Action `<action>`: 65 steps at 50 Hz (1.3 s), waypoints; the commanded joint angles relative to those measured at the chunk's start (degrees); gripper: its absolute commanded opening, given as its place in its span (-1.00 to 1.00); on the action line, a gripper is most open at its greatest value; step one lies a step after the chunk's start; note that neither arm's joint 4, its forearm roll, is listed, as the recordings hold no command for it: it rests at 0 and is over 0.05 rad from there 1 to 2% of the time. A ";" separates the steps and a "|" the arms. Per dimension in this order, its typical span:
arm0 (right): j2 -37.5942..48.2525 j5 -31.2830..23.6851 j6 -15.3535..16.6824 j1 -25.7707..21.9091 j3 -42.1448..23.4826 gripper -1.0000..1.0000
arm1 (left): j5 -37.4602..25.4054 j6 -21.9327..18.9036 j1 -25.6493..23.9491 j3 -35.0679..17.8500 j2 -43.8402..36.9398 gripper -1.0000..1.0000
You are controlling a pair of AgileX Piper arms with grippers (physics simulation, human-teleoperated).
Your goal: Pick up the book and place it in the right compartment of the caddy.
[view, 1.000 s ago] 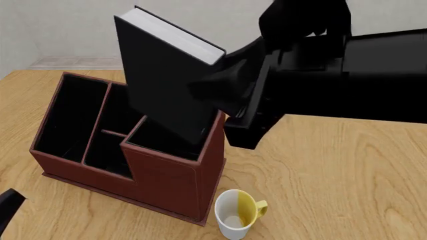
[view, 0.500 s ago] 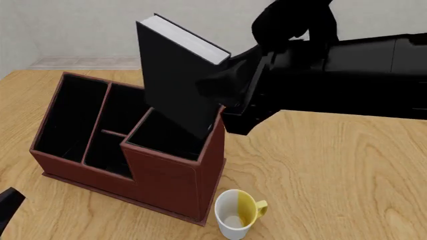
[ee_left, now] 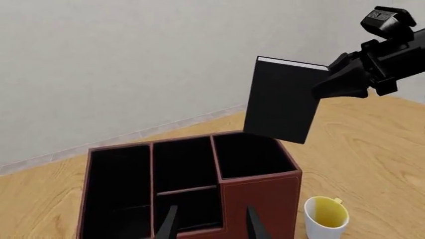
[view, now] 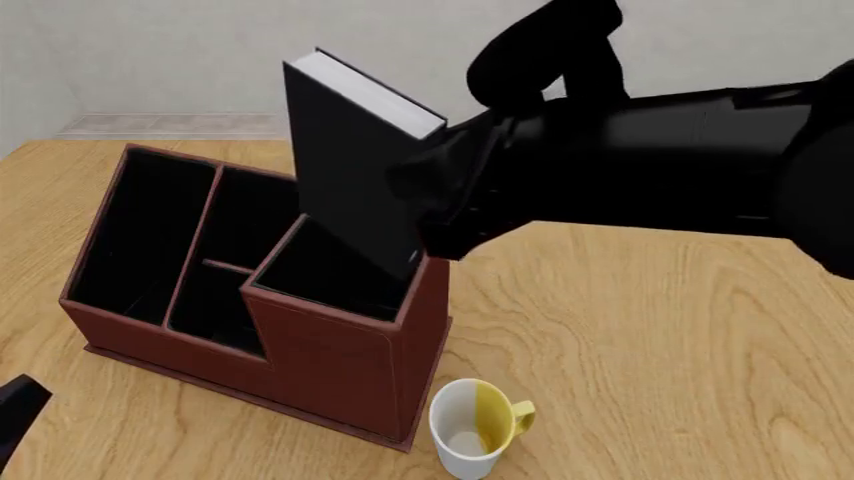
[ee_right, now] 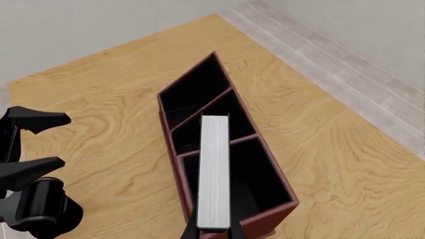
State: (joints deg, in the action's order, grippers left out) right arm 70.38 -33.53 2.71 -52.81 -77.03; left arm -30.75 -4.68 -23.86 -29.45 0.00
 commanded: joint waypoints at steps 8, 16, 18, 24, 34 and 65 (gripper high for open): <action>0.74 1.87 0.02 1.13 1.34 -1.00 | 0.03 0.82 1.69 -0.45 0.00 1.00; 1.27 2.93 -0.24 1.08 2.10 -1.00 | 0.38 0.82 2.07 -0.12 0.00 1.00; 1.43 3.11 -0.44 0.93 2.22 -1.00 | 0.67 0.85 2.06 0.20 0.00 1.00; 2.11 3.81 -0.44 0.80 2.27 -1.00 | 1.71 0.82 2.22 1.24 0.00 1.00; 4.30 4.29 0.10 0.38 0.57 -1.00 | 1.40 0.78 2.72 1.12 0.00 1.00; 9.19 6.50 1.10 1.82 -0.39 -1.00 | 0.90 1.05 4.09 0.74 0.00 1.00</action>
State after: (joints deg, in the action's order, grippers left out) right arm 79.24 -26.82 3.28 -51.03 -76.64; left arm -30.51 -4.30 -21.33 -28.83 0.00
